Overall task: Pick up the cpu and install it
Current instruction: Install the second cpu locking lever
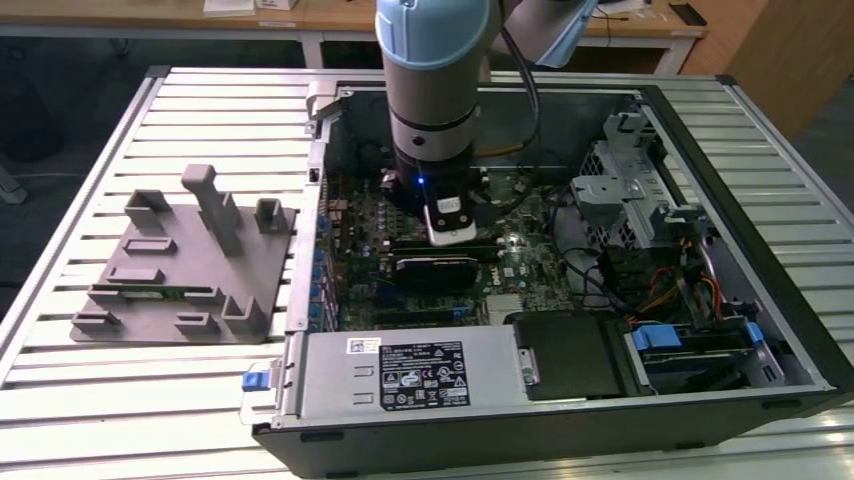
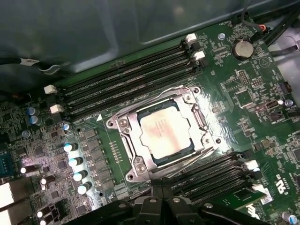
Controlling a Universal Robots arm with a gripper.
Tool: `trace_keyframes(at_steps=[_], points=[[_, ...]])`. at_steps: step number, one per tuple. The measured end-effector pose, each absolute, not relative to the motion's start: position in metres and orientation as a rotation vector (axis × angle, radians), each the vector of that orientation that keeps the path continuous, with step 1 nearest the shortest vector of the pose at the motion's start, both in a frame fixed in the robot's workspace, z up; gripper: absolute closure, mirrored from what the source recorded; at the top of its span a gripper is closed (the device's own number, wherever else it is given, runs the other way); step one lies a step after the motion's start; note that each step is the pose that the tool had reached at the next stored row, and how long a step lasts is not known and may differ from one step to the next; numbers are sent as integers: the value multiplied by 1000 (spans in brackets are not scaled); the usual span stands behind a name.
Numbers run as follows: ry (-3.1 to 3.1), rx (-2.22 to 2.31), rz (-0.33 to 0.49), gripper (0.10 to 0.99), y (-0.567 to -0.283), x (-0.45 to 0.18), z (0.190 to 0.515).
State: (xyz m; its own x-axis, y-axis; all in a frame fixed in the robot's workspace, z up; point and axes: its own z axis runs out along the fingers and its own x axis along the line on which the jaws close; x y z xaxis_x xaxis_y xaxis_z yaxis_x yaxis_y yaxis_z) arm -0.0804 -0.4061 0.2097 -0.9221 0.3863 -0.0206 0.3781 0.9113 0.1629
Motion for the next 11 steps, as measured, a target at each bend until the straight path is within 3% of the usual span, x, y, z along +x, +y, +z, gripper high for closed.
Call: trace_keyframes(at_steps=[11], points=[[3021,603,246,980,-406,-88,204]])
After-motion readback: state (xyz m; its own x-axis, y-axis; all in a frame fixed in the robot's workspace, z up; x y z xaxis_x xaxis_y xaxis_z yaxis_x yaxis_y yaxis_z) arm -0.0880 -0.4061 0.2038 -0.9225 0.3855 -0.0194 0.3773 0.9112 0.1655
